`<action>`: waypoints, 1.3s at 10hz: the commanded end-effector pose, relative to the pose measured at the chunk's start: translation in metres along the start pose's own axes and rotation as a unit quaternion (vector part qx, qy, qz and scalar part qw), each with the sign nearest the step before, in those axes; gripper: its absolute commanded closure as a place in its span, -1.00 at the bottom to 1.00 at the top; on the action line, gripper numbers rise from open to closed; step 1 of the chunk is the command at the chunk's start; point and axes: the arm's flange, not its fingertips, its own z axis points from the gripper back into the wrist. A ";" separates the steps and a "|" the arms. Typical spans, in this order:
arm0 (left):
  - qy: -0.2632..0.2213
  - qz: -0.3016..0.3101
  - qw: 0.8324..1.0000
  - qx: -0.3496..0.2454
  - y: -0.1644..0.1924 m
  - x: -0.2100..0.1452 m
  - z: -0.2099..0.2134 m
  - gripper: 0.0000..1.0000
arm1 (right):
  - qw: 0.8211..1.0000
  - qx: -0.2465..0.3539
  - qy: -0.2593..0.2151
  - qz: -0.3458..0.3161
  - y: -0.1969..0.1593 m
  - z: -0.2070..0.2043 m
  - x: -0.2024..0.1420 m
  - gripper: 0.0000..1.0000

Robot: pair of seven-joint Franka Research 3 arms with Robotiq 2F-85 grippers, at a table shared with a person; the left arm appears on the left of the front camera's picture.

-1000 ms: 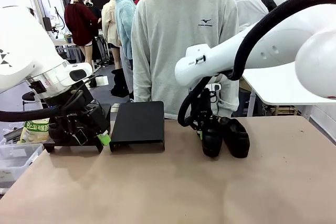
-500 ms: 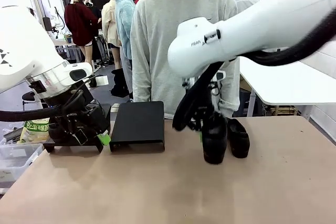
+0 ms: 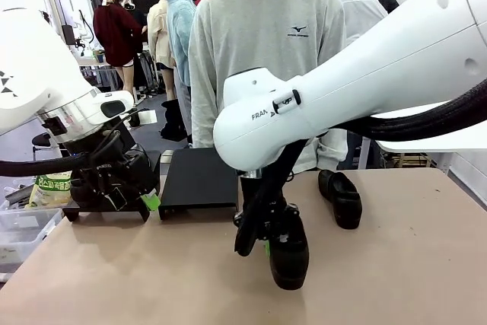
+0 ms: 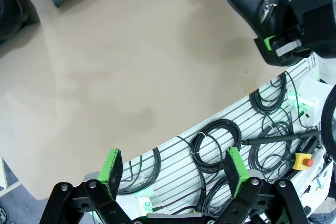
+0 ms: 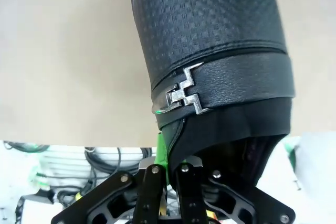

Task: Organize the shoes by placing them on the stand.
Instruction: Pick up one Shoe and place it in the middle of the table.

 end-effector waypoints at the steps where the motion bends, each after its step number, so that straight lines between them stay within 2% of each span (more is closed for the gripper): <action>1: 0.001 -0.003 1.000 -0.009 0.001 0.000 0.001 -1.00 | 0.999 0.025 0.026 0.022 0.002 -0.011 0.004 1.00; 4: 0.001 -0.003 1.000 -0.009 0.001 0.000 0.001 -1.00 | 0.997 0.048 0.055 0.026 0.011 -0.026 0.014 1.00; 5: 0.001 -0.003 1.000 -0.009 0.001 0.000 0.001 -1.00 | 0.996 0.056 0.068 0.029 0.014 -0.030 0.018 0.88; 10: 0.001 -0.003 1.000 -0.009 0.001 0.000 0.001 -1.00 | 0.994 0.070 0.084 0.029 0.016 -0.032 0.026 -1.00; 13: 0.001 -0.003 1.000 -0.009 0.001 0.000 0.001 -1.00 | 0.993 0.085 0.072 0.033 0.010 -0.025 0.023 -1.00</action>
